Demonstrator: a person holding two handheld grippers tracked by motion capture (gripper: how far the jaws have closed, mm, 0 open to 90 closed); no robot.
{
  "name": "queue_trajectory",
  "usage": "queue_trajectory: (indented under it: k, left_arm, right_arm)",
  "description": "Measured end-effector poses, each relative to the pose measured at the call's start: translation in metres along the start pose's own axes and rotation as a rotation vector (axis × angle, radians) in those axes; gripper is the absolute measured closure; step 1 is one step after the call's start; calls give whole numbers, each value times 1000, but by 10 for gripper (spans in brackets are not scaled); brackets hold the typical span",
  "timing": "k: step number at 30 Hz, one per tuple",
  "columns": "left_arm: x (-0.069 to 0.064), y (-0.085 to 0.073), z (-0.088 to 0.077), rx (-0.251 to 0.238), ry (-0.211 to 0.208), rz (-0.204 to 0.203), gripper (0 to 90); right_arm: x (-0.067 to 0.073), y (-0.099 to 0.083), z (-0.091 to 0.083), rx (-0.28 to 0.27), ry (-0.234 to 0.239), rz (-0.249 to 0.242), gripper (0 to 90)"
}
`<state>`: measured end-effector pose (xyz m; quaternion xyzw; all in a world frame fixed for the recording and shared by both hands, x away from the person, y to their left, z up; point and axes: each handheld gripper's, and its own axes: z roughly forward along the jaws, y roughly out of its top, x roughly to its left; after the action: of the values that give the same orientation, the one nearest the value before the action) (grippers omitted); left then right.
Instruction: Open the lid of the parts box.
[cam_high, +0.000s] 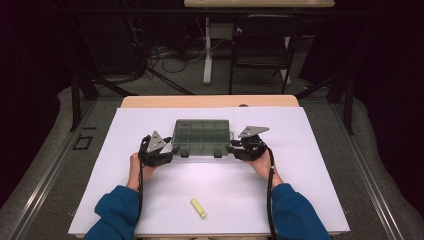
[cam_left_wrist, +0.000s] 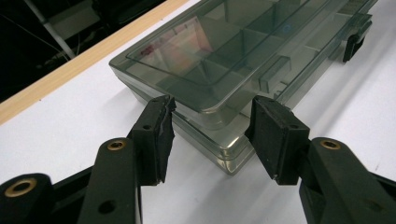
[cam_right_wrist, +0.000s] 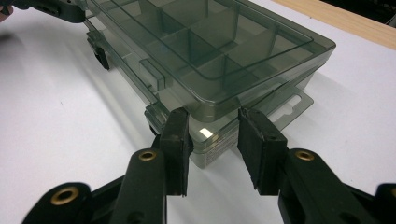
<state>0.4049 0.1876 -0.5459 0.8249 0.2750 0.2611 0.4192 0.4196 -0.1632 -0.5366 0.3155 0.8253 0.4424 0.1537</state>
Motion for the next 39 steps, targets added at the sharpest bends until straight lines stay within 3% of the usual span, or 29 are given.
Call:
queue_trajectory:
  k: [11, 14, 23, 39]
  left_arm:
    - [-3, -1, 0, -36, 44, 27, 508]
    - [-3, -1, 0, -39, 48, 27, 510]
    - [-3, -1, 0, -47, 47, 25, 512]
    - [-2, 0, -2, -58, 56, 29, 512]
  right_arm:
    - [0, 1, -2, -7, -6, -9, 635]
    - [0, 1, -1, 10, -44, -25, 592]
    - [8, 3, 0, -9, -90, -80, 573]
    - [11, 6, -2, -37, -105, -112, 591]
